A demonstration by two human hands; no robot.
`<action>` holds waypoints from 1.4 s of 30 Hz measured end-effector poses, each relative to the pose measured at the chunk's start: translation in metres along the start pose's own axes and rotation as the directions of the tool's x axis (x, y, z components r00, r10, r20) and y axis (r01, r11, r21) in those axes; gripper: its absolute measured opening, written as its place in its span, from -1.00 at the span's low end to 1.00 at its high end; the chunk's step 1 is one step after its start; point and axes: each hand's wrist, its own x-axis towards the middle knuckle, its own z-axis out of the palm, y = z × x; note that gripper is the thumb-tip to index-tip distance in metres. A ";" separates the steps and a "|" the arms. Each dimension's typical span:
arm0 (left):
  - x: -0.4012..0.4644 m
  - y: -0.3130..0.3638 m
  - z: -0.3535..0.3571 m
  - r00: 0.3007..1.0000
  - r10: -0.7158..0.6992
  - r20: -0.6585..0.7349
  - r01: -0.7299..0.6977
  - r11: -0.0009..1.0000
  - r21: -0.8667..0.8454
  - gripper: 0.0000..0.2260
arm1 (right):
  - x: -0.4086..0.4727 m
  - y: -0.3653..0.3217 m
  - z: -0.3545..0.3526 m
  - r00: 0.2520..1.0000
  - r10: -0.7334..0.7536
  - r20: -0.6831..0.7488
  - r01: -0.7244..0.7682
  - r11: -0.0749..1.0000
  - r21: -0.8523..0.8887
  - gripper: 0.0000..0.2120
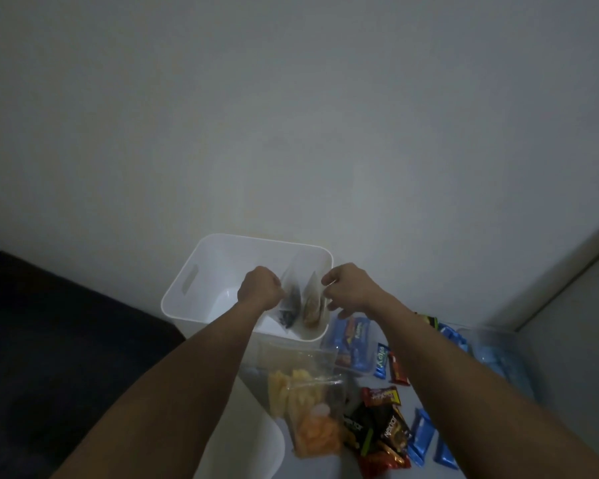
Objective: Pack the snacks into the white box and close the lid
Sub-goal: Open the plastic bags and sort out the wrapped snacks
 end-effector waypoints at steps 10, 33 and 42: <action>0.031 0.001 -0.019 0.982 0.172 -0.072 -0.178 0.980 -0.089 -0.89 | 0.069 -0.013 0.022 0.967 -0.256 0.001 0.222 0.834 -0.504 -0.38; 0.120 -0.073 0.044 0.938 0.097 0.332 -0.139 0.984 0.107 -0.80 | 0.115 -0.007 0.042 0.966 -0.182 -0.182 0.104 0.922 -0.373 -0.90; 0.129 -0.073 0.062 0.975 -0.025 0.221 -0.014 0.985 0.174 -0.69 | 0.117 -0.013 0.049 0.966 0.064 -0.252 -0.130 0.959 -0.252 -0.88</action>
